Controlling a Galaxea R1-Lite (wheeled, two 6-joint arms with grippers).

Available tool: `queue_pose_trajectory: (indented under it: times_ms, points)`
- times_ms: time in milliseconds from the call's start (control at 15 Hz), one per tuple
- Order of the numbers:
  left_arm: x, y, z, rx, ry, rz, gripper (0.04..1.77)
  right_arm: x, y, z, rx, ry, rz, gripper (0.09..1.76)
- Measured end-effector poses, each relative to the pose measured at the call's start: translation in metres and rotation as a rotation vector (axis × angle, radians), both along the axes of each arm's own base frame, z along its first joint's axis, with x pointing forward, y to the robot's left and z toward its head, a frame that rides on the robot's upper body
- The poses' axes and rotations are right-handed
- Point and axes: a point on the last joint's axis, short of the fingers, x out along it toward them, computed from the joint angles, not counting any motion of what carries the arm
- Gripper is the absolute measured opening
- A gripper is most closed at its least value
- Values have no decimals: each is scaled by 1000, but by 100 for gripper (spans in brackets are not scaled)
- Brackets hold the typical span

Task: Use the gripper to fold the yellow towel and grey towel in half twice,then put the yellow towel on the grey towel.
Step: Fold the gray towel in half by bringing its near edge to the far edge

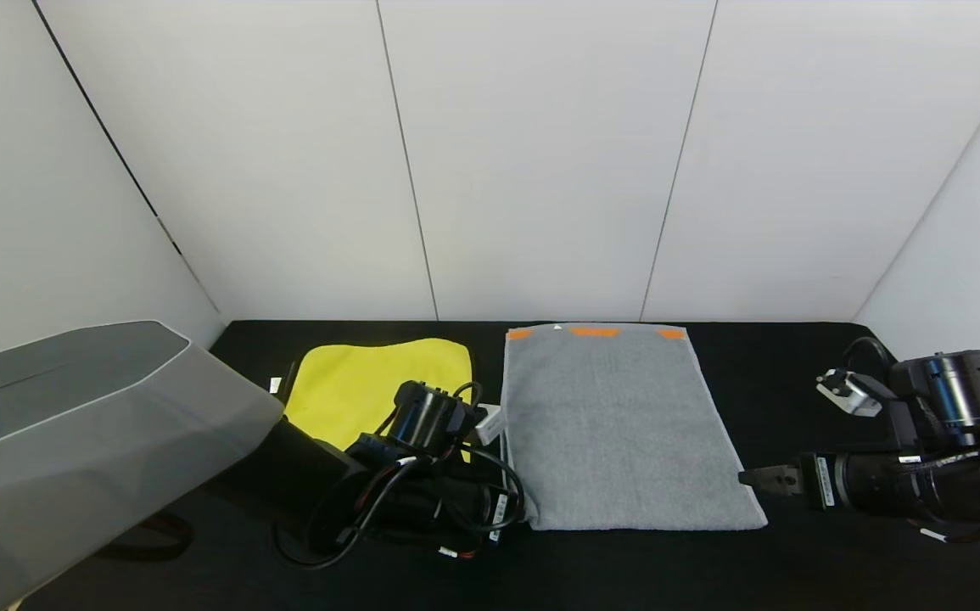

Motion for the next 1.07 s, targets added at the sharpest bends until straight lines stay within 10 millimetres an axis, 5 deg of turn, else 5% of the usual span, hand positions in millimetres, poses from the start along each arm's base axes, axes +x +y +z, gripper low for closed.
queue_pose_trajectory:
  times_ms: [400, 1067]
  points:
    - [3, 9, 2, -4, -3, 30, 11, 12, 22, -18, 40, 17, 28, 171]
    - [3, 9, 4, -7, -7, 29, 11, 12, 19, -38, 29, 86, 13, 171]
